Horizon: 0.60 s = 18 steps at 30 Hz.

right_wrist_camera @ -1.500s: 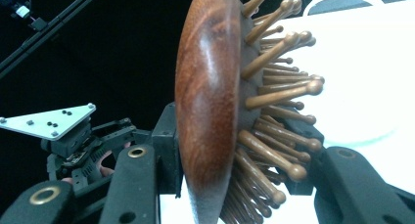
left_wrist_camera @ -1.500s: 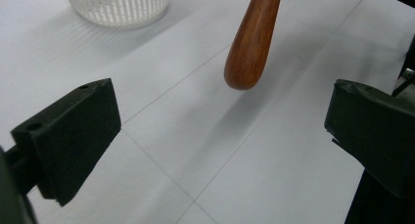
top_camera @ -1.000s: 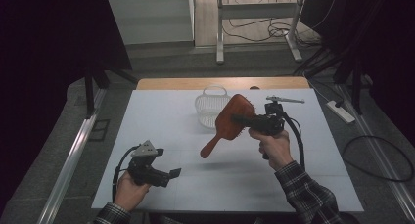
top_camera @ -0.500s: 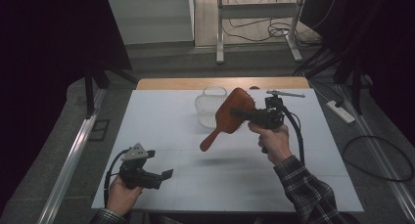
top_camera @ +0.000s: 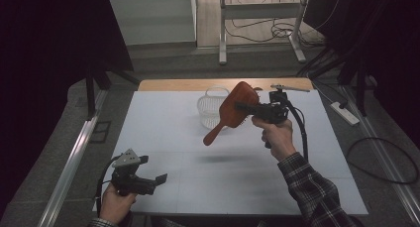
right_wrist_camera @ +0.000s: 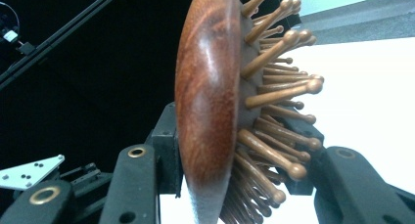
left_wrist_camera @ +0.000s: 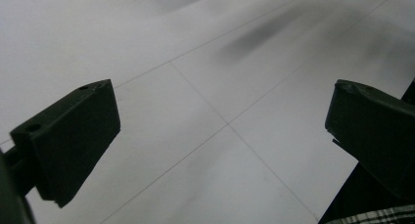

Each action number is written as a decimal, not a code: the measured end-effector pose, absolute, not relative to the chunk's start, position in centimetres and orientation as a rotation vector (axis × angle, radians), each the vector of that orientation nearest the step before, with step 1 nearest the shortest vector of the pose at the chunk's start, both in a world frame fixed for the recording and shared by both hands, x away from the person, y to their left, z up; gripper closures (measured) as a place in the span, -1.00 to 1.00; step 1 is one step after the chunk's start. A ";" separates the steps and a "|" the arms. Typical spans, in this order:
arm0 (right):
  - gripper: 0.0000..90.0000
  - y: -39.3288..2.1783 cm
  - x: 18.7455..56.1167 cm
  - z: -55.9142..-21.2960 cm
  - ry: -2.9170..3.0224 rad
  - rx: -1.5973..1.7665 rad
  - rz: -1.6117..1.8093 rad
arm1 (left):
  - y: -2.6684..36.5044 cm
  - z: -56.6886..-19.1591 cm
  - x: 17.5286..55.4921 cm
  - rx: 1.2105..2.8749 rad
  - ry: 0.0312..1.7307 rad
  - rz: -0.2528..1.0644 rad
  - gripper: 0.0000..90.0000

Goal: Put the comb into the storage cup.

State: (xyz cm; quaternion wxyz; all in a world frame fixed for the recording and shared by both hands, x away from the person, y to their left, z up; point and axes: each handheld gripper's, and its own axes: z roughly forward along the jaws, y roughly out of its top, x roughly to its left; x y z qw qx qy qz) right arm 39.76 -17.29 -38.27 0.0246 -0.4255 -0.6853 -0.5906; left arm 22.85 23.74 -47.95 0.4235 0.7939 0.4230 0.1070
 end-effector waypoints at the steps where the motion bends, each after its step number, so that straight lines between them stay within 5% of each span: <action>1: 0.16 -17.3 39.8 -38.2 -2.117 -1.318 -1.827 | 23.8 -47.9 22.7 1.992 1.063 0.269 -1.00; 18: 0.16 -16.9 41.5 -36.8 -2.114 -1.367 -1.862 | 24.5 -48.0 21.9 2.013 1.116 0.286 -1.00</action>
